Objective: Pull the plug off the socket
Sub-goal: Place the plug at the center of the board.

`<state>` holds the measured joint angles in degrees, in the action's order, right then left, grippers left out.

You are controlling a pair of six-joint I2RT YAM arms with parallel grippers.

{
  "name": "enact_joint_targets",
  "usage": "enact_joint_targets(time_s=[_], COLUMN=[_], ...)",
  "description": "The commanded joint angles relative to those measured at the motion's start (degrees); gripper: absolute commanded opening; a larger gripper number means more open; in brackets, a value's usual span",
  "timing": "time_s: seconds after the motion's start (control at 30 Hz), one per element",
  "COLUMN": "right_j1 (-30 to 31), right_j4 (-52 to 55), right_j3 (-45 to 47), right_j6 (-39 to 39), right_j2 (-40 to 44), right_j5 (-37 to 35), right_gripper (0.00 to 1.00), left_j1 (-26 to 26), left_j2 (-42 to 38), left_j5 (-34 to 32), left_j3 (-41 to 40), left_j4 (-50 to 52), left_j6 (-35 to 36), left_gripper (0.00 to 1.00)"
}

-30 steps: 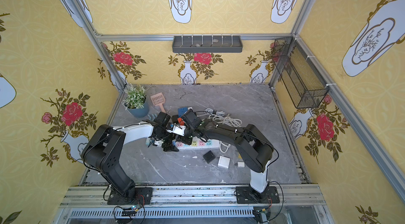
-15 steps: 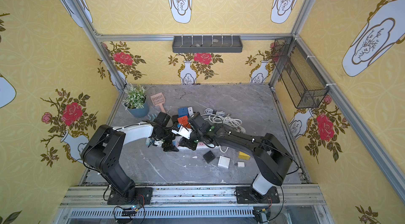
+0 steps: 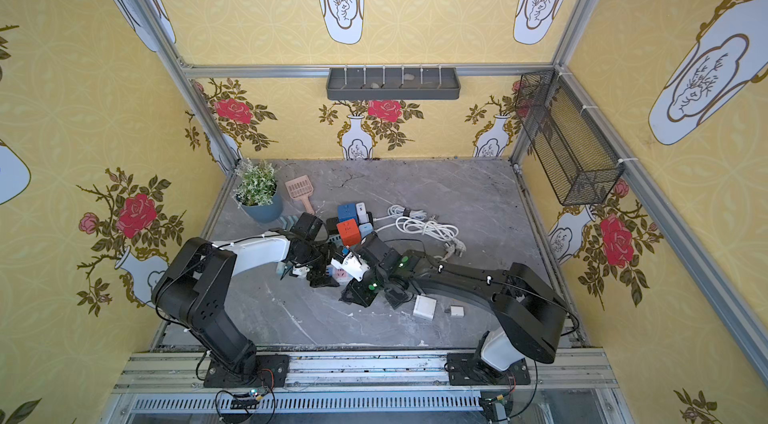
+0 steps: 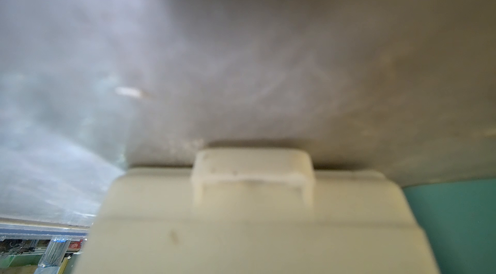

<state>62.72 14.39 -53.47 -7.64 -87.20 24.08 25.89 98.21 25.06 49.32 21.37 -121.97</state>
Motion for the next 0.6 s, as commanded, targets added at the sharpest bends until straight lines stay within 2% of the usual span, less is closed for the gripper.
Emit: enact_joint_targets(time_s=[0.0, 0.17, 0.37, 0.57], right_j1=[0.64, 1.09, 1.00, 0.66], right_j4=[0.49, 3.02, 9.05, 14.48], right_j3=[0.47, 0.05, -2.62, -6.61], right_j6=[-9.02, -16.54, -25.40, -27.48], right_j2=[-0.13, -1.62, -8.47, -13.40], right_j5=[-1.28, -3.05, -4.84, -5.53], right_gripper=[0.27, 0.29, 0.28, 0.28], left_j1=[-0.13, -0.05, -0.05, -0.05], left_j2=[0.91, 0.66, 0.09, -0.58], left_j5=[-12.67, -12.75, -12.84, -12.91], left_j3=[-0.93, -1.15, -1.39, -1.77], left_j4=[-1.15, -1.24, -1.10, -0.89], left_j6=[-19.36, -19.18, -18.96, -18.92], left_gripper=[0.09, 0.10, 0.10, 0.10])
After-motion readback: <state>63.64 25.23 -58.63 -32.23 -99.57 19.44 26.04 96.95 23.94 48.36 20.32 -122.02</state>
